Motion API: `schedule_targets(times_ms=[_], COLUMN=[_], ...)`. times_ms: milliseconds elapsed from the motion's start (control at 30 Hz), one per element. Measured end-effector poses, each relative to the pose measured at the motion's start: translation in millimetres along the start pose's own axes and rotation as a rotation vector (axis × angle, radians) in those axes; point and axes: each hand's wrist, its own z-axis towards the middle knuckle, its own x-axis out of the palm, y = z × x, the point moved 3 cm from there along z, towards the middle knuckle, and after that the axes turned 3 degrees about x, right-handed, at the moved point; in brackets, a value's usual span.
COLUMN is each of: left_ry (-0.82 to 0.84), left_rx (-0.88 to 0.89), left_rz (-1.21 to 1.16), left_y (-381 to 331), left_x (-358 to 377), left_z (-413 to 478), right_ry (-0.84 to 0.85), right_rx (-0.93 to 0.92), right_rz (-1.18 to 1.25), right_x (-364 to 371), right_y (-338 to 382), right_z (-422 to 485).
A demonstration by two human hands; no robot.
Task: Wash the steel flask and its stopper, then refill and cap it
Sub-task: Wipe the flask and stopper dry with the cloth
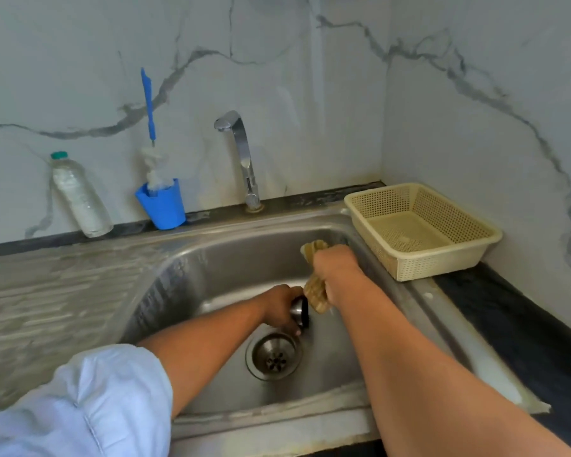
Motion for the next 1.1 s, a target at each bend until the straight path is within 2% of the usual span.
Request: schedule_targets(times_ms=[133,233,300,433,567,700,933,1100], left_ry=[-0.099,-0.265,-0.395,-0.584,-0.551,-0.412,-0.386,-0.44], left_rx=[-0.054,-0.084,-0.099,-0.083,-0.045,-0.034,-0.047,-0.054], left_rz=[-0.006,-0.064,-0.095,0.036,0.434,0.668,0.857,0.765], left_y=[-3.9,-2.5,-1.5,3.2,-2.7,-5.0,0.9,4.2], left_x=[-37.9,-85.3,-116.7,-166.6,-190.8,-195.2,-195.1,-195.3], left_z=[-12.8,-32.1,-44.3,-54.9,-53.3,-40.7,-29.9,-34.4], right_ry=[-0.009,-0.017,0.035,0.084,0.092,0.101,0.093,0.099], right_rx=[-0.064,-0.041,-0.03,-0.051,-0.095,-0.142,-0.165,-0.164], right_rz=[-0.035,0.061,0.17,0.2,0.185,0.154,0.114,0.092], right_x=[-3.0,0.0,3.1,9.6,13.1,19.4,23.0,23.3], right_y=[3.7,3.6,7.0,11.9,14.9,15.9,15.5,15.3], right_z=[-5.1,-7.5,-18.1,-31.1,-30.6,-29.3,-24.0,-23.5])
